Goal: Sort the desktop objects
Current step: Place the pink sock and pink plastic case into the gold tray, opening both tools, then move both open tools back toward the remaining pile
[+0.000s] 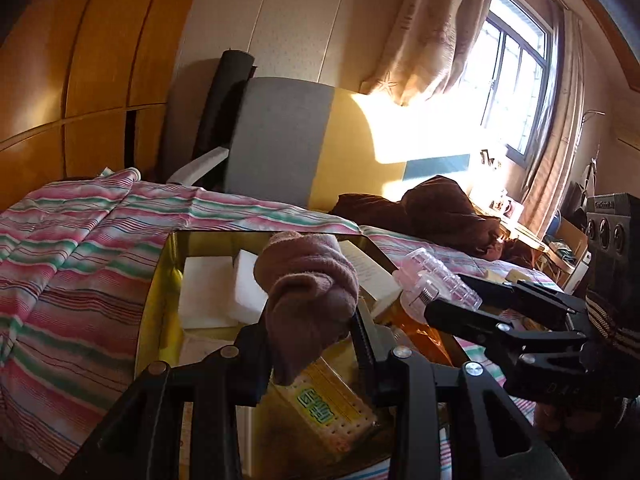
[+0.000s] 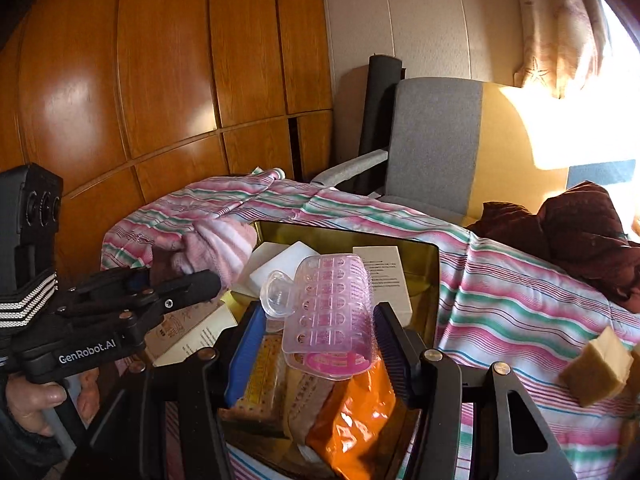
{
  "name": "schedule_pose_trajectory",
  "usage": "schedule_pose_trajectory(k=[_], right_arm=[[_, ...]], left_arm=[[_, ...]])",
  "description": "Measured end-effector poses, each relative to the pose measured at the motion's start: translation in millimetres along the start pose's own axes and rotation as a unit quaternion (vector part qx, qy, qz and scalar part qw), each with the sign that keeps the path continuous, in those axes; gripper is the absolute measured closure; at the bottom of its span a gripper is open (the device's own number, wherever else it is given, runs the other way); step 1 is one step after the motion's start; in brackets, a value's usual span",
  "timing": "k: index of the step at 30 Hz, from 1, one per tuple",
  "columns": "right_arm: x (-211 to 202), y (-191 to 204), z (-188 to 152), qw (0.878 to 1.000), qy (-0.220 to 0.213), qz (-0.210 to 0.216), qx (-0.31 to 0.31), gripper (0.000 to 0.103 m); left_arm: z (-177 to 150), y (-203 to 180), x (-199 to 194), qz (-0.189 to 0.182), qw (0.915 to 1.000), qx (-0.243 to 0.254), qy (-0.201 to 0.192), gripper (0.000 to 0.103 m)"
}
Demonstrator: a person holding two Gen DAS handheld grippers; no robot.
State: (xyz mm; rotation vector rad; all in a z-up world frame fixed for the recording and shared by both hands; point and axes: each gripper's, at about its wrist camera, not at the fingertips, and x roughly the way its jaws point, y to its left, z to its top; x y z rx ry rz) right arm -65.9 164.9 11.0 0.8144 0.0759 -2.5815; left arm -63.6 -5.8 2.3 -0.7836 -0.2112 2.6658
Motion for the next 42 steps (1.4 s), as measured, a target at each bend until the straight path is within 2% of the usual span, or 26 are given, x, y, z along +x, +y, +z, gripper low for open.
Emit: schedule_pose_trajectory(k=[4,12,17,19,22,26,31,37,42], right_arm=[[26,2,7,1.000,0.023,0.018,0.007,0.044],[28,-9,1,0.999,0.017,0.020,0.037,0.038],[6,-21,-12,0.998,-0.009,0.024,0.063,0.027],[-6,-29,-18,0.997,-0.023,0.021,0.077,0.016],[-24,-46,-30,0.994,-0.035,0.007,0.104,0.006],[-50,-82,-54,0.987,-0.029,-0.041,0.151,0.000],[-90,-140,-92,0.970,-0.032,-0.097,0.218,0.000],[-145,-196,-141,0.945,-0.038,-0.166,0.279,0.000],[-197,-229,-182,0.920,-0.054,-0.230,0.312,0.000]], left_arm=[[8,10,12,0.020,0.9998,0.006,0.001,0.065],[-3,18,-4,-0.001,0.9997,-0.023,-0.012,0.050],[-9,23,-14,-0.014,0.9989,-0.041,-0.020,0.045],[-12,25,-17,-0.020,0.9984,-0.048,-0.023,0.043],[-16,26,-23,-0.028,0.9977,-0.056,-0.027,0.043],[-18,-1,-27,-0.051,0.9980,-0.027,-0.026,0.043],[-24,-52,-23,-0.116,0.9931,0.017,-0.002,0.042],[-42,-123,-9,-0.190,0.9775,0.077,0.051,0.041],[-70,-174,11,-0.226,0.9618,0.112,0.106,0.041]])
